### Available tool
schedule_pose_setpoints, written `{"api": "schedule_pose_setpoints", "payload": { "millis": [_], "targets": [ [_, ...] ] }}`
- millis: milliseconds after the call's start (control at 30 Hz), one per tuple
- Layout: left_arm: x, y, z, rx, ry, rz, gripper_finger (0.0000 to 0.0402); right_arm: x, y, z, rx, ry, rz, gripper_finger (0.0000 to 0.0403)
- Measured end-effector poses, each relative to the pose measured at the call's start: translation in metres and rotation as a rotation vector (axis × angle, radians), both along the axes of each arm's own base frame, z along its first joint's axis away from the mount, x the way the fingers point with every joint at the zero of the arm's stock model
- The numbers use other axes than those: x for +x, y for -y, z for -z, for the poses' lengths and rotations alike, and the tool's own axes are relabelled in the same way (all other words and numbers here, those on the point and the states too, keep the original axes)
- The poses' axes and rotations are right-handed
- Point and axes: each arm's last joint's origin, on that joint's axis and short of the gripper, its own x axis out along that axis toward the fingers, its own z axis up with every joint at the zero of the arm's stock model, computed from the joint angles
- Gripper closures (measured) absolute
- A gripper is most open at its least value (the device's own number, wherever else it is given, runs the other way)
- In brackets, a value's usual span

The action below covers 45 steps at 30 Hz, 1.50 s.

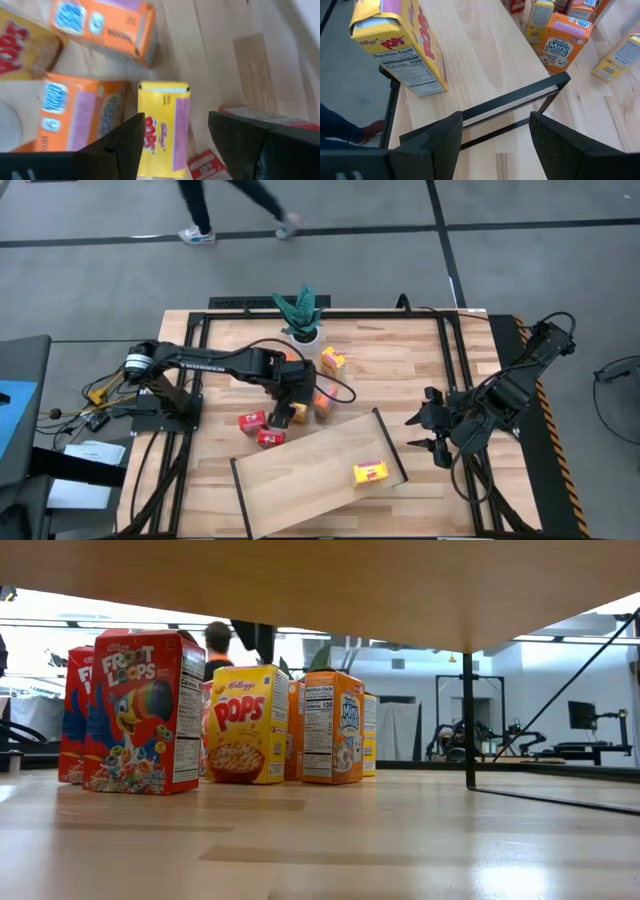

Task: Stack cereal on shelf
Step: Put the bottom yellow cereal box on the shelf aligned with the yellow cereal box

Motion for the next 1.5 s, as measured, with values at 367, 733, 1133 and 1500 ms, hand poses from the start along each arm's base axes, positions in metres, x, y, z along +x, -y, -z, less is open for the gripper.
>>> {"api": "schedule_pose_setpoints", "payload": {
  "millis": [367, 733, 1133, 1500],
  "targets": [
    [-0.001, -0.002, 0.012, 0.030, -0.012, -0.019, 0.0193, 0.000, 0.000, 0.000, 0.002, 0.000, 0.001, 0.0147],
    [0.001, 0.006, 0.007, 0.051, 0.015, -0.035, 0.0193, 0.000, 0.000, 0.000, -0.005, 0.000, -0.004, 0.0147],
    [0.001, 0.008, 0.008, 0.097, 0.019, 0.020, 0.0193, 0.000, 0.000, 0.000, -0.006, 0.001, -0.003, 0.0147],
    [-0.002, 0.007, 0.019, 0.115, -0.002, 0.011, 0.0195, 0.000, 0.000, 0.000, -0.007, 0.001, -0.003, 0.0147]
  ]
}}
